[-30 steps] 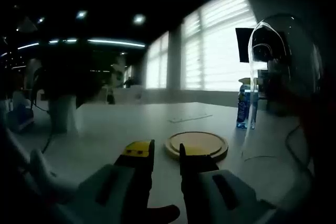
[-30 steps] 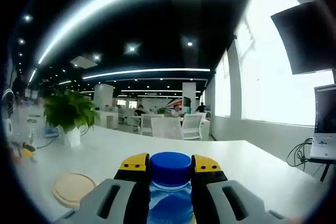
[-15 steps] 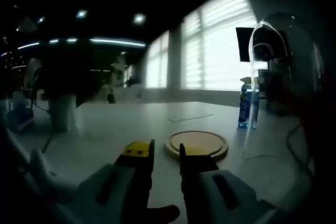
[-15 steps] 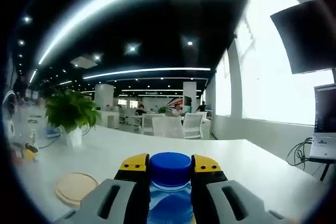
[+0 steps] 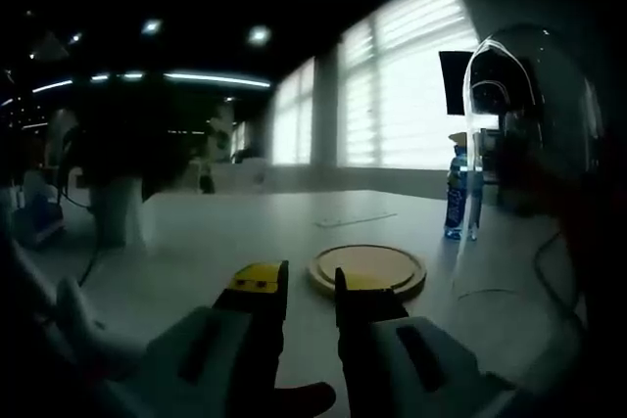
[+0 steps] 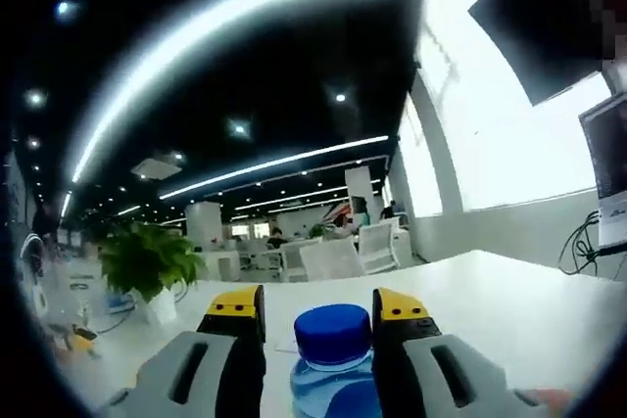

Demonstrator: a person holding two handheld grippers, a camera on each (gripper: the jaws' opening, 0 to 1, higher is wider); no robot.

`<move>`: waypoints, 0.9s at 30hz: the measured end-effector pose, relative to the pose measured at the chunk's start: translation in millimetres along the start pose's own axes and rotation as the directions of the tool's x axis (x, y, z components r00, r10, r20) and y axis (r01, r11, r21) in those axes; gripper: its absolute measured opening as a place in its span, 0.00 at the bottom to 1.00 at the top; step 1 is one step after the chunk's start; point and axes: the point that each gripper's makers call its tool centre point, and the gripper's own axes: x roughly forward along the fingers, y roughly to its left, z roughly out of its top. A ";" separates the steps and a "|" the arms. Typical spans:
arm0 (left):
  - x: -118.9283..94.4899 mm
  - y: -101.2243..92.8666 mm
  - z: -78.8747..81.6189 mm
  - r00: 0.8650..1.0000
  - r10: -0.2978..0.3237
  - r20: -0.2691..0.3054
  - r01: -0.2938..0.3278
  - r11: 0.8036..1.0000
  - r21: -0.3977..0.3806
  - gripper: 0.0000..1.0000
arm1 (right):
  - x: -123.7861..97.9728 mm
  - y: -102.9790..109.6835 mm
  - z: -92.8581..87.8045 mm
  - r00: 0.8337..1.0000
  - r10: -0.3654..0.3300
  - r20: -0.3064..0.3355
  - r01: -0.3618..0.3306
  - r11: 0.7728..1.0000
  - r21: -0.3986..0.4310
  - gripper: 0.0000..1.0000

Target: Open the cover put in the Mizone put the cover back on

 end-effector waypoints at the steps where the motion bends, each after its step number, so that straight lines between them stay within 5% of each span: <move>1: -0.2 0.1 0.3 1.000 0.000 0.001 0.000 1.000 0.000 0.16 | 0.5 -9.4 -5.3 0.998 -0.049 -0.036 0.044 0.993 -0.110 0.26; 3: -0.6 1.3 0.8 1.000 0.004 0.004 -0.004 1.000 -0.003 0.16 | -1.3 1.1 -4.0 1.000 -0.002 -0.026 -0.002 0.992 -0.129 0.25; 10: -0.7 0.8 0.9 1.000 0.004 0.004 -0.004 1.000 0.000 0.16 | 4.0 3.1 -10.3 0.999 -0.051 -0.014 0.047 0.975 -0.216 0.26; 12: -0.7 1.0 0.5 1.000 0.004 0.003 -0.004 1.000 0.000 0.16 | 3.5 2.1 -12.6 0.998 -0.055 -0.026 0.050 0.984 -0.171 0.26; 27: 0.2 2.4 -1.1 1.000 0.007 -0.003 -0.007 1.000 -0.003 0.16 | 3.2 2.8 -10.5 0.998 -0.042 0.040 0.049 0.978 -0.204 0.26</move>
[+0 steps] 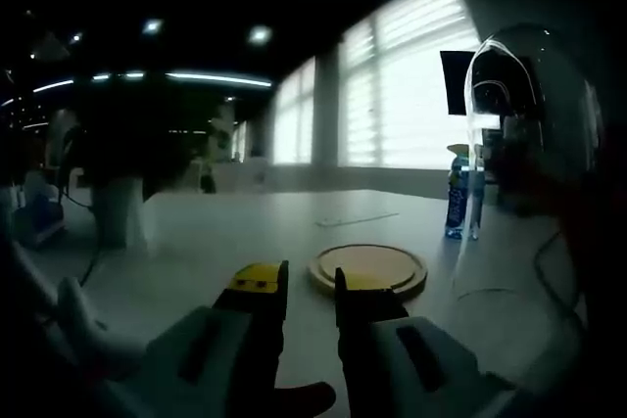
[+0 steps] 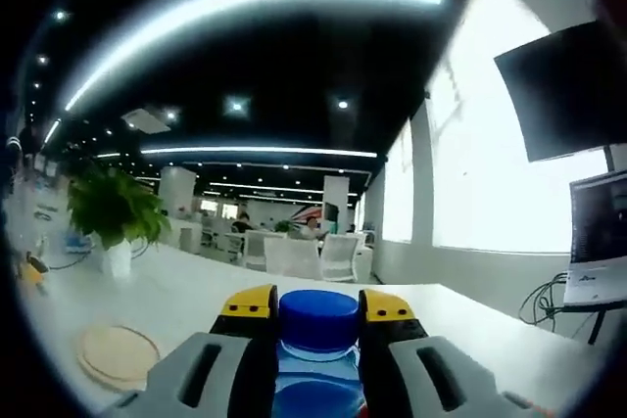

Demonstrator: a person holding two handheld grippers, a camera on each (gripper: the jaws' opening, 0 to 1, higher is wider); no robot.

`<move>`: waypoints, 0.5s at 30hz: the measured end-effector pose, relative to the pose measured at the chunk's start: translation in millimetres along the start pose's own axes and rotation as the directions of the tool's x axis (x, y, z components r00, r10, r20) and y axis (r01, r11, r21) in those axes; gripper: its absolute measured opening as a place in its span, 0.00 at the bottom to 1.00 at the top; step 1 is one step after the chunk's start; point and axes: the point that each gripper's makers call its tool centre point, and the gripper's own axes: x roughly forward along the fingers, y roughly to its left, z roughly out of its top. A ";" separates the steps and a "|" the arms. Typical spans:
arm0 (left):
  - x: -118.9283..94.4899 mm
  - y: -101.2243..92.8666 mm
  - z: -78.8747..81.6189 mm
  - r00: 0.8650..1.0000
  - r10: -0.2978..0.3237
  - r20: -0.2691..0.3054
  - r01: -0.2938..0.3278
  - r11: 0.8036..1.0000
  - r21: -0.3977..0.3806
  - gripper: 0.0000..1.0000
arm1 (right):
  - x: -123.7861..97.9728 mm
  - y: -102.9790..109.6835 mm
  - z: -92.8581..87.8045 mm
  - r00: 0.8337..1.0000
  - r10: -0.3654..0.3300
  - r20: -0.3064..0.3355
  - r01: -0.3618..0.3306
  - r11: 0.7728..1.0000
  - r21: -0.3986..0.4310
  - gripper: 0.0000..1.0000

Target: Open the cover put in the Mizone put the cover back on

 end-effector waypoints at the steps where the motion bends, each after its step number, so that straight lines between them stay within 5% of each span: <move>1: 0.0 0.0 0.1 1.000 0.000 0.000 0.000 1.000 0.001 0.16 | -0.5 -0.7 0.0 1.000 -0.001 0.011 0.001 1.000 0.000 0.26; 10: -0.2 0.4 -0.3 1.000 0.003 -0.003 -0.003 1.000 -0.001 0.16 | -0.7 -0.6 2.0 0.998 0.049 0.048 -0.057 0.980 0.190 0.26; 12: -0.4 0.4 -0.2 1.000 0.003 -0.003 -0.003 1.000 0.000 0.16 | -1.3 0.3 2.8 0.997 0.057 0.049 -0.065 0.983 0.173 0.26; 14: -0.6 0.8 0.3 1.000 0.004 -0.001 -0.004 1.000 0.000 0.16 | -2.4 -1.9 2.5 0.998 0.008 0.054 -0.023 0.960 0.278 0.26; 15: -0.7 0.9 0.3 1.000 0.004 -0.001 -0.004 1.000 -0.001 0.16 | -1.8 -1.7 2.9 0.998 0.020 0.063 -0.035 0.969 0.244 0.26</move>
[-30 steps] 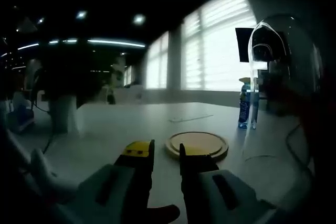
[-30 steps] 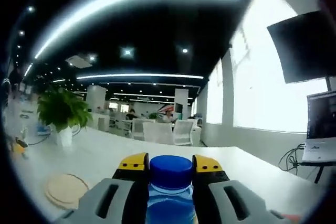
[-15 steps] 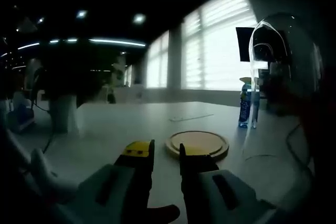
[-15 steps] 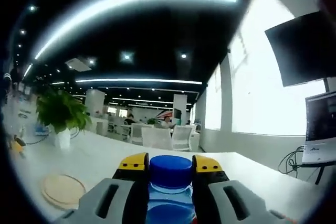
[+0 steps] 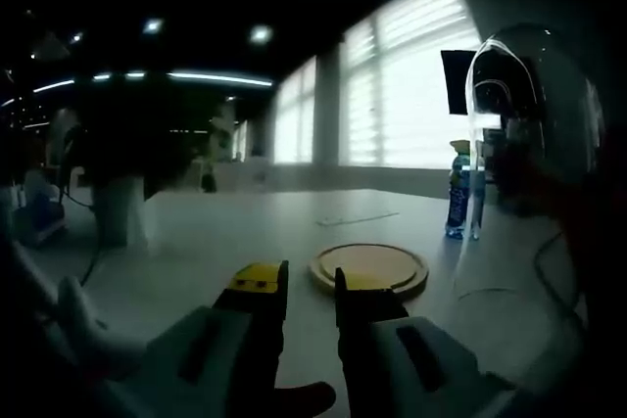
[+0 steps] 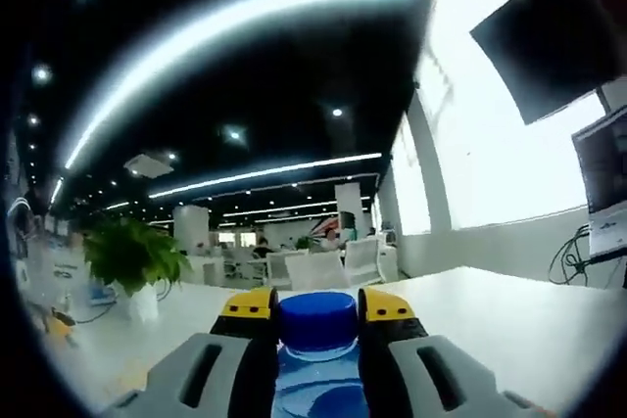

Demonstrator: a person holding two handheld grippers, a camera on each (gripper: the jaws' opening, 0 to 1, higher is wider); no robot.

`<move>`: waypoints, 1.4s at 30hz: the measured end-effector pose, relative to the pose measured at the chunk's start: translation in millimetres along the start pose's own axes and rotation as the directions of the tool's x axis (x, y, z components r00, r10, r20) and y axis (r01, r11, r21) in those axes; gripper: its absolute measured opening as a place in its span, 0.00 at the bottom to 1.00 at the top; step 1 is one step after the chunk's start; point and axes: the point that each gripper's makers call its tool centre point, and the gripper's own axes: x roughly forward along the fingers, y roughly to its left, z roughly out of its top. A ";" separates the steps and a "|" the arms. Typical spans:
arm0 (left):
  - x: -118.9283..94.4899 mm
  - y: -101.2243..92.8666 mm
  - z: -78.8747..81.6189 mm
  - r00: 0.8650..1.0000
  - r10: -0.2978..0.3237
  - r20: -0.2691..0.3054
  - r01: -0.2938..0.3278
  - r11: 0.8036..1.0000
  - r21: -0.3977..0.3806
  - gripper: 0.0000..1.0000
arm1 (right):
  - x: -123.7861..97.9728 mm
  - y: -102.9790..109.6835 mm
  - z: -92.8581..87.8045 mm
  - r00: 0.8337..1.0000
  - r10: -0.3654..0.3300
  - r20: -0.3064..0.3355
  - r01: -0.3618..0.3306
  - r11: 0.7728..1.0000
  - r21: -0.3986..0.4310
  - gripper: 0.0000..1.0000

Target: Open the cover put in the Mizone put the cover back on

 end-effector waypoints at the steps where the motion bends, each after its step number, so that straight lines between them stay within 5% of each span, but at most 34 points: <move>1: 0.1 0.1 -0.2 1.000 0.000 -0.001 0.000 1.000 -0.001 0.16 | 1.3 -4.1 -4.2 0.999 -0.035 -0.038 0.032 0.997 -0.076 0.27; 42: 1.3 -0.3 -3.5 1.000 -0.003 -0.012 0.003 1.000 0.002 0.16 | -1.1 17.4 2.2 0.995 0.018 -0.096 -0.031 0.990 -0.136 0.24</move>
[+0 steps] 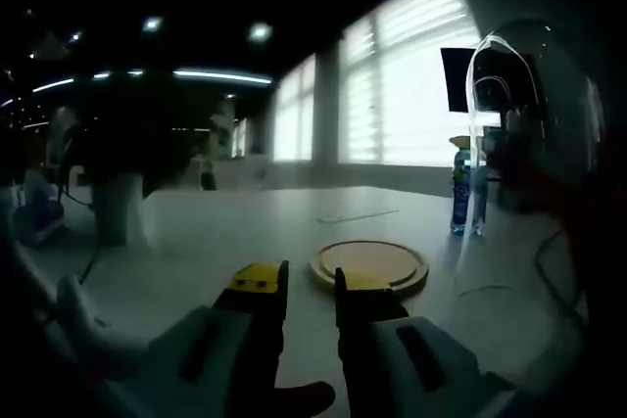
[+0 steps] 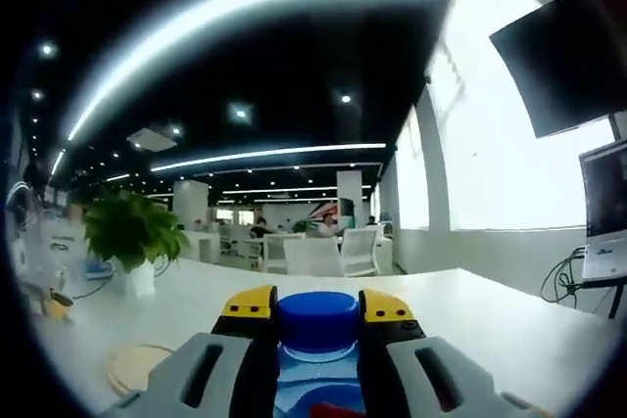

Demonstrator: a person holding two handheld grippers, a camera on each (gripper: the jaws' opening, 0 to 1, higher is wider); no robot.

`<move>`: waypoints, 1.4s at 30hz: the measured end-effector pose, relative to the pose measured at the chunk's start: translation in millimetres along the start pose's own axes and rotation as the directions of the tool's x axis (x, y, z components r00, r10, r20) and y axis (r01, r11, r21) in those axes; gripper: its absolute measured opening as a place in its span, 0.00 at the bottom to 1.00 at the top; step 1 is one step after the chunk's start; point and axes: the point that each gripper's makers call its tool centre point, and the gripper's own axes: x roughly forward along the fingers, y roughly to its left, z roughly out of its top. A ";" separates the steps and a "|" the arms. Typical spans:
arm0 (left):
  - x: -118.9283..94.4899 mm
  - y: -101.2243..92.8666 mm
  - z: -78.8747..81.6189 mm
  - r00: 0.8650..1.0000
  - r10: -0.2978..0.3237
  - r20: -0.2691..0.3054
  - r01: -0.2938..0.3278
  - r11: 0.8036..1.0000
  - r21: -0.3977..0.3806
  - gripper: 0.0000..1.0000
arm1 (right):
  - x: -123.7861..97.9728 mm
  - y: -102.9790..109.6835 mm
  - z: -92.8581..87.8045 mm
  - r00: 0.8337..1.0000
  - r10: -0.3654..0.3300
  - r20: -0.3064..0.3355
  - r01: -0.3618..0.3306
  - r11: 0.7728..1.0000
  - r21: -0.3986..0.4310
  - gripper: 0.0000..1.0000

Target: Open the cover put in the Mizone put the cover back on

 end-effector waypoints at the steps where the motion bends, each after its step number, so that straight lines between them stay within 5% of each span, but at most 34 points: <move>1: 0.0 0.0 0.1 1.000 0.000 0.001 0.000 1.000 -0.002 0.16 | 1.0 1.1 2.0 1.000 -0.003 -0.004 0.003 1.000 -0.007 0.24; 16: 0.1 -1.1 -0.1 1.000 -0.002 0.000 0.002 1.000 -0.005 0.16 | 1.1 18.2 -6.2 0.998 0.046 -0.049 -0.048 0.998 -0.042 0.24; 24: 0.0 -2.5 -0.5 1.000 -0.007 -0.003 0.007 1.000 -0.002 0.16 | 2.2 22.2 -8.3 0.997 0.058 -0.047 -0.058 0.998 0.004 0.26; 30: -0.2 -3.6 -0.3 1.000 -0.012 -0.001 0.012 1.000 -0.003 0.16 | -5.9 13.6 -1.1 0.996 0.081 -0.034 -0.085 0.988 -0.131 0.27; 33: 0.3 -4.8 -1.1 1.000 -0.016 -0.005 0.016 1.000 0.002 0.16 | -5.1 17.9 -5.8 0.990 0.135 -0.049 -0.136 0.990 -0.021 0.27; 42: 0.1 -3.4 -1.5 1.000 -0.012 -0.006 0.012 1.000 0.001 0.16 | -6.1 19.3 -13.1 0.980 0.179 -0.093 -0.182 0.983 -0.025 0.27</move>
